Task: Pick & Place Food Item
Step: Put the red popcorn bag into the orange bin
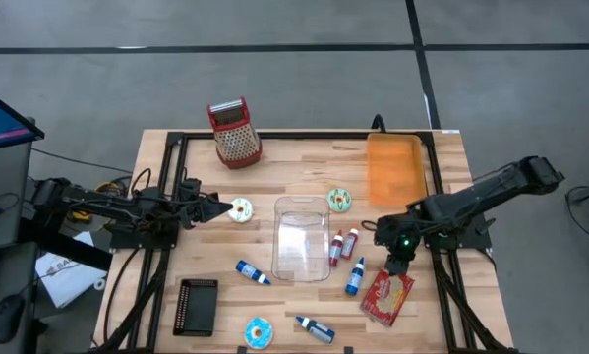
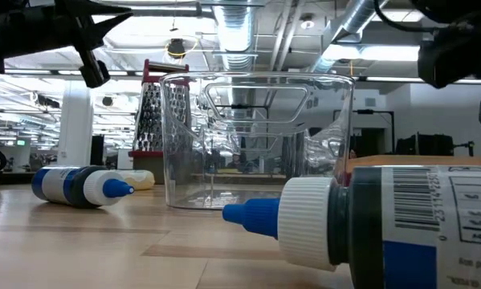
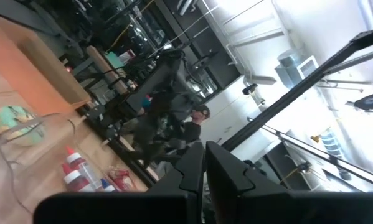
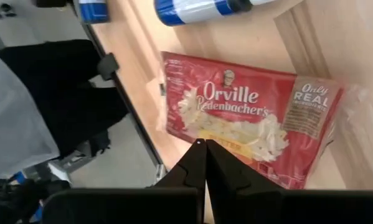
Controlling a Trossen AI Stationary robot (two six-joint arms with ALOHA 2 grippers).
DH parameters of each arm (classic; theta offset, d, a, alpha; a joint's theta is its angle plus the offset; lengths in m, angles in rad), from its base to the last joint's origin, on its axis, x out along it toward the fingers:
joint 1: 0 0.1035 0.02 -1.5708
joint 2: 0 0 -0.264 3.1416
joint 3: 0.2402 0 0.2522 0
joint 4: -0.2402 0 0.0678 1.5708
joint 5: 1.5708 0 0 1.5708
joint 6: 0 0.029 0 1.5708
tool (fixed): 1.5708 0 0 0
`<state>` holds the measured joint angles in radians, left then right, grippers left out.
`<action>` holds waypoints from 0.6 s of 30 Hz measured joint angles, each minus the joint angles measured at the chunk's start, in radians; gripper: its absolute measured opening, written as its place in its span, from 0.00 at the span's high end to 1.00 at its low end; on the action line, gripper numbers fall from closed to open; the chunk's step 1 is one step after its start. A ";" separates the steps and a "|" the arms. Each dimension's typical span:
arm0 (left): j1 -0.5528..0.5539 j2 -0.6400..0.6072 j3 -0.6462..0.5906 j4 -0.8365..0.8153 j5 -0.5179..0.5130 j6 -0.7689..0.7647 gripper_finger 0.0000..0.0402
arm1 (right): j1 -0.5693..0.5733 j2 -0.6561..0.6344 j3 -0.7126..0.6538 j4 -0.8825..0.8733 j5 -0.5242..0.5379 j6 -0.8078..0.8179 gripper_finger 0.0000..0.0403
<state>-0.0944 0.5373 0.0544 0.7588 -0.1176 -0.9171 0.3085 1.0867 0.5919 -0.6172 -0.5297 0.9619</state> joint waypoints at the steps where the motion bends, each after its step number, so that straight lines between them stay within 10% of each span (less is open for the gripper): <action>1: 0.000 0.001 0.000 0.007 0.005 0.000 0.96 | 0.003 0.015 0.000 0.003 0.001 -0.008 1.00; 18: 0.000 0.001 0.000 0.013 0.011 0.004 0.96 | -0.049 0.068 0.001 -0.155 0.216 -0.013 1.00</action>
<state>-0.0940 0.5381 0.0544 0.7716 -0.1062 -0.9131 0.2591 1.1544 0.5931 -0.7721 -0.3134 0.9485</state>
